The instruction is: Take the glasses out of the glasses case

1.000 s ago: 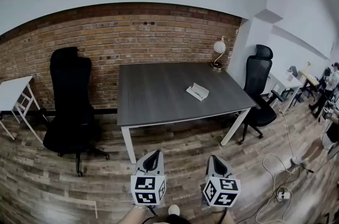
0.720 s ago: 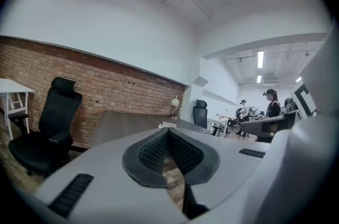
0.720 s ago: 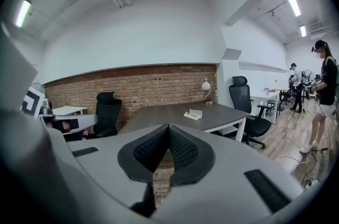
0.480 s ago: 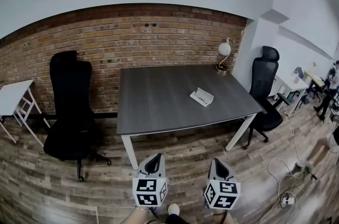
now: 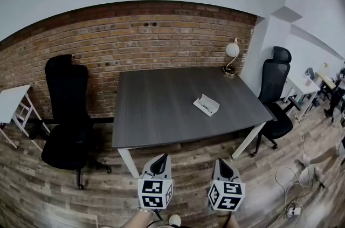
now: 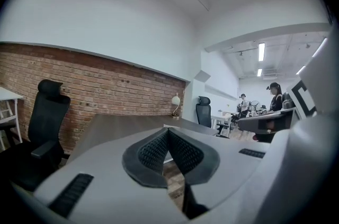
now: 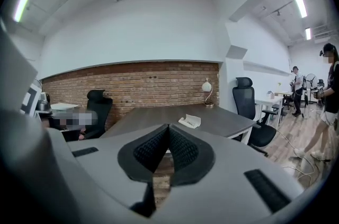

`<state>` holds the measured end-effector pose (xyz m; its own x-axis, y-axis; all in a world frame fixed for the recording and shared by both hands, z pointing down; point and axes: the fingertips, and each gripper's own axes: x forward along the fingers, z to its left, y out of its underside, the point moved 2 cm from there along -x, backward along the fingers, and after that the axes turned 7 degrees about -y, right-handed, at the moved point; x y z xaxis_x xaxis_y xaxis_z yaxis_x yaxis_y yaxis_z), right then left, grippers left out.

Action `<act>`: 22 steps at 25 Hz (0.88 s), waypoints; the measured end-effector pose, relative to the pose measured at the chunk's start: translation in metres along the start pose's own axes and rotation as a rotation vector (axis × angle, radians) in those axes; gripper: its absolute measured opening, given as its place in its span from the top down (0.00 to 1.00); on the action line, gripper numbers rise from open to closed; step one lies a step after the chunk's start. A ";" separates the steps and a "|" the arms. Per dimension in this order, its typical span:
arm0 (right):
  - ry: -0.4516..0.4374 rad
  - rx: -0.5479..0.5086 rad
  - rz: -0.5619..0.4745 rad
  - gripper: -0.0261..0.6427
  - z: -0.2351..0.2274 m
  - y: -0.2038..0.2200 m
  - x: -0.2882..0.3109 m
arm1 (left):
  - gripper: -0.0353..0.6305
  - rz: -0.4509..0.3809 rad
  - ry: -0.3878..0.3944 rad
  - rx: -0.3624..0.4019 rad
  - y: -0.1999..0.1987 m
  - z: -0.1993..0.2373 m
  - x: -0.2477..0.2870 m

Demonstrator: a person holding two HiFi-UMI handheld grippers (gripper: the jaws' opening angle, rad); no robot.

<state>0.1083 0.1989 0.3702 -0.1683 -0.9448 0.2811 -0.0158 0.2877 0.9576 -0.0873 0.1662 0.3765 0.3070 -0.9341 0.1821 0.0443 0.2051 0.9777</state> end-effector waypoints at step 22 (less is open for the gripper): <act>-0.032 0.053 0.049 0.91 -0.078 -0.009 0.101 | 0.92 0.056 -0.015 0.000 0.009 -0.020 0.121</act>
<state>0.1684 0.0886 0.3952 -0.2019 -0.9240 0.3246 -0.0585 0.3422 0.9378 -0.0312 0.0608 0.4054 0.2947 -0.9255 0.2379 0.0278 0.2572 0.9660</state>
